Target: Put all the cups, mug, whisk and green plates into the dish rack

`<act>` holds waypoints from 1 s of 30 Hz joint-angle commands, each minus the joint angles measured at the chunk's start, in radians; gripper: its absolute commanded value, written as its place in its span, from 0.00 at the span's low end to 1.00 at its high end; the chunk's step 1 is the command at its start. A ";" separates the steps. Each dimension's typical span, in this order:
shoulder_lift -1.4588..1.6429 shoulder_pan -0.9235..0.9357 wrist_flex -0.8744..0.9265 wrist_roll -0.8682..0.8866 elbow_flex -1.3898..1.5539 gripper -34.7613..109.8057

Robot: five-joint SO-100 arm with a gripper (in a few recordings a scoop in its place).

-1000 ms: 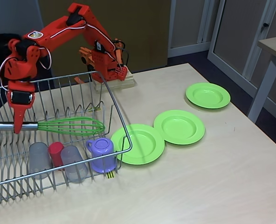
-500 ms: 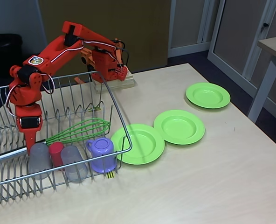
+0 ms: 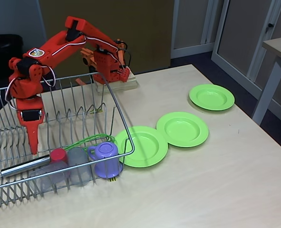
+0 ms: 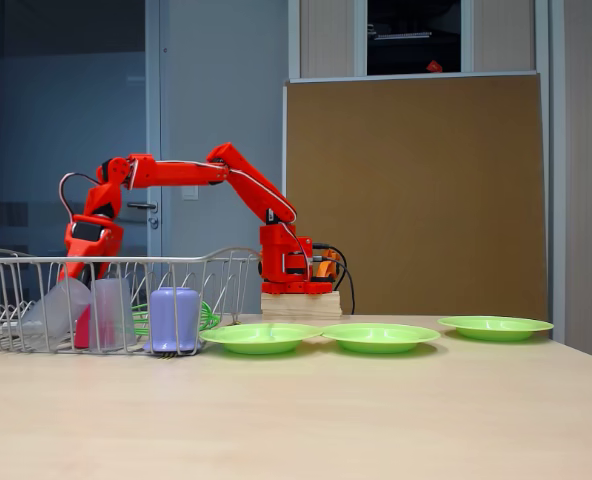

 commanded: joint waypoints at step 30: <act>1.000 -0.799 -0.040 0.681 0.923 0.46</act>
